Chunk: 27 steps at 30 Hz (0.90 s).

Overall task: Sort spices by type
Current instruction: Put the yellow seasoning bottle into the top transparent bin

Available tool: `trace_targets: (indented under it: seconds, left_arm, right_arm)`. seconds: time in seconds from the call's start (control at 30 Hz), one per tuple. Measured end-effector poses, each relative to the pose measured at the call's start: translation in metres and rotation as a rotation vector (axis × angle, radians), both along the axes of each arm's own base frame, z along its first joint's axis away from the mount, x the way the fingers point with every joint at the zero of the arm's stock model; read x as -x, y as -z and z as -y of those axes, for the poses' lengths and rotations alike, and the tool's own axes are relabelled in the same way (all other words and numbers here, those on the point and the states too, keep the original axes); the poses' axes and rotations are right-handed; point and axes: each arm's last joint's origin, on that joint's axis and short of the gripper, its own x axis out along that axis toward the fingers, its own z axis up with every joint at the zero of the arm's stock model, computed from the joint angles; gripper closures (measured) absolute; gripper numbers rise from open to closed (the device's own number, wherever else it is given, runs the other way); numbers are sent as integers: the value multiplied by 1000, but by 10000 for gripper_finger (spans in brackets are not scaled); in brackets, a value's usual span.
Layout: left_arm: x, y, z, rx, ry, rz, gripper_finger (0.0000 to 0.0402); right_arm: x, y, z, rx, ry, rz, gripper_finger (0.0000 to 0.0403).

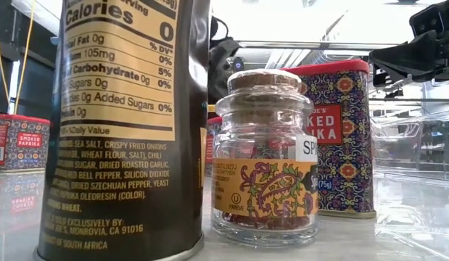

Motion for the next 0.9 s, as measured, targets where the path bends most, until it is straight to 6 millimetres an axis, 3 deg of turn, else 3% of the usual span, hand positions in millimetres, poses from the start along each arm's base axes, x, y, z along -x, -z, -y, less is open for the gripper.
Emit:
trace_targets:
  seconds: [0.07,0.13,0.33,0.4,0.5,0.73,0.9]
  left_arm:
    - [-3,11,1,10,6,-46,401]
    - [-10,9,-2,-14,13,-45,401]
    - [-15,-12,-14,-83,70,-134,401]
    - [-14,-34,-20,-144,112,-126,401]
    - [-4,-63,-28,-299,191,-221,401]
    - [30,-71,-52,-468,371,-527,397]
    - [45,-58,-70,-474,512,-653,350]
  right_arm:
    - [0,0,0,0,0,0,402]
    - [0,0,0,0,0,0,402]
    - [0,0,0,0,0,1,402]
    - [0,0,0,0,0,1,402]
    - [0,0,0,0,1,1,402]
    - [-1,1,0,0,3,-13,402]
    - [-1,1,0,0,2,-15,402]
